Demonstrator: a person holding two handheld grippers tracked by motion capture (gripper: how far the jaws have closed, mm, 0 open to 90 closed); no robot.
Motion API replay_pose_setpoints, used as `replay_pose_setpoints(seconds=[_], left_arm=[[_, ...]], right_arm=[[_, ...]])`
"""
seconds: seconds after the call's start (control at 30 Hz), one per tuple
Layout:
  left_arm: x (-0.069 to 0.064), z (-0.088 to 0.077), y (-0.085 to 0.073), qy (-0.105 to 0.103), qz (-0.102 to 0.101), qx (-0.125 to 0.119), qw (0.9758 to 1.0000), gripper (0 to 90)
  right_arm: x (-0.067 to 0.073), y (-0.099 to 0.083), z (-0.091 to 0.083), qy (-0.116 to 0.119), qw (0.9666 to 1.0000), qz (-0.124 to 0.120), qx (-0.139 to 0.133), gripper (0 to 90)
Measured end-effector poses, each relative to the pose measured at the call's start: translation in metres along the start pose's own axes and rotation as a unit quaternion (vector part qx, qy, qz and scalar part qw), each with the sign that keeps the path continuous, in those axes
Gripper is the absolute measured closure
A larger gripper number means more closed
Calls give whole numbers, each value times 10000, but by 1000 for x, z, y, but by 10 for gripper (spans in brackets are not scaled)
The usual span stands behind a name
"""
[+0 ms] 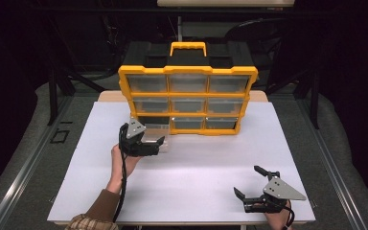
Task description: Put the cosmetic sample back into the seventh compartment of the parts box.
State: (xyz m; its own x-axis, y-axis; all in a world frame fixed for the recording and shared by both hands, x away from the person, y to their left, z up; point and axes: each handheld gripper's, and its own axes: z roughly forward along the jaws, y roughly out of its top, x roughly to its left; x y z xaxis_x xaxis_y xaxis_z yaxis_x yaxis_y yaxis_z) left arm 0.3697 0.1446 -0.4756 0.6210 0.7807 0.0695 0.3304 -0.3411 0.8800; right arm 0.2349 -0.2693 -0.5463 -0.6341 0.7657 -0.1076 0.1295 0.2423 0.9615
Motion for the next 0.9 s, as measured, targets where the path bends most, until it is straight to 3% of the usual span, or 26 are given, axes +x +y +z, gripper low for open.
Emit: replay_pose_setpoints(seconds=[0.3, 0.63, 0.9], left_arm=[[-9, -9, 3, -21, 92, 0, 10000, 3], [-19, -32, 5, -59, 252, -93, 9996, 2], [-27, -51, -7, -52, 358, -137, 9993, 2]], right_arm=[[1, 1, 1, 10, 10000, -33, 3, 1], [1, 1, 0, 2, 10000, -21, -10, 1], [1, 1, 0, -13, 10000, -22, -4, 1]])
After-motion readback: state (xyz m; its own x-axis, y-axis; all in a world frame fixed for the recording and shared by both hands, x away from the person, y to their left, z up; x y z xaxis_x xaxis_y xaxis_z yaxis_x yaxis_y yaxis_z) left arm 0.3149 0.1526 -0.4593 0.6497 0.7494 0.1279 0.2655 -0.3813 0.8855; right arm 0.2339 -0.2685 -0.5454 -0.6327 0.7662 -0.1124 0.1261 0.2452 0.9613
